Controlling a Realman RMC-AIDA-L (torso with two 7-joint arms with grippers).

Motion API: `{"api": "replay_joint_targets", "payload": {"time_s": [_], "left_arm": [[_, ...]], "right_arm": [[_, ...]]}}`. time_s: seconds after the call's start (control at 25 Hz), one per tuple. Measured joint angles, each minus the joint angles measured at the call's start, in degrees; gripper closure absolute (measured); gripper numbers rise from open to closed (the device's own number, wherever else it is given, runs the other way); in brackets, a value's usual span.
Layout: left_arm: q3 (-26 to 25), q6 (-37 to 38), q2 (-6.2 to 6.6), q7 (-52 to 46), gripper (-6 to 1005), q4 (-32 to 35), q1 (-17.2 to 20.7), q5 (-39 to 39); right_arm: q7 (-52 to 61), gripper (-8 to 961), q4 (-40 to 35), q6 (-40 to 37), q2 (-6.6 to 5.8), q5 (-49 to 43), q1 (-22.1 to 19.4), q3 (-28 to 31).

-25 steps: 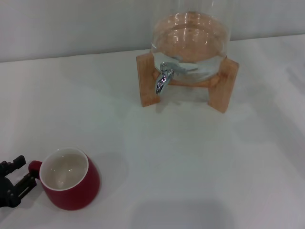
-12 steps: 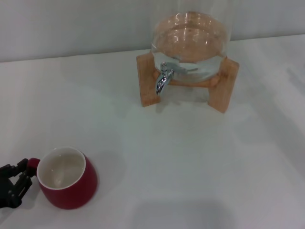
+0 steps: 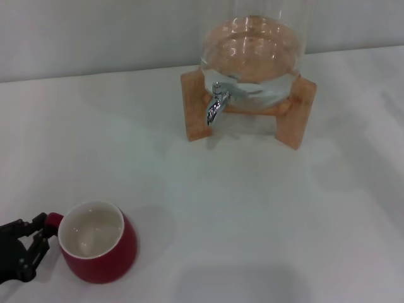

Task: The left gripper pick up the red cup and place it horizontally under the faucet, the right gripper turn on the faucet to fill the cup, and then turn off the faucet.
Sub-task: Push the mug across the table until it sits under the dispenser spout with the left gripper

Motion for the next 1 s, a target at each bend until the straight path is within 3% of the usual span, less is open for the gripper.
{"api": "replay_joint_targets", "payload": {"time_s": [0.24,1.0], "left_arm": [[-0.3,-3.0,-0.22,8.4,840,-0.5,0.9,-0.9],[-0.6,-4.5,-0.12,6.8,856,-0.5,1.5,-3.8]], "right_arm": [[-0.5,319,-0.2,0.1,0.0,0.0,0.0,0.0],[-0.6,319,-0.2,1.5,0.0,0.3,-0.2,0.1]]}}
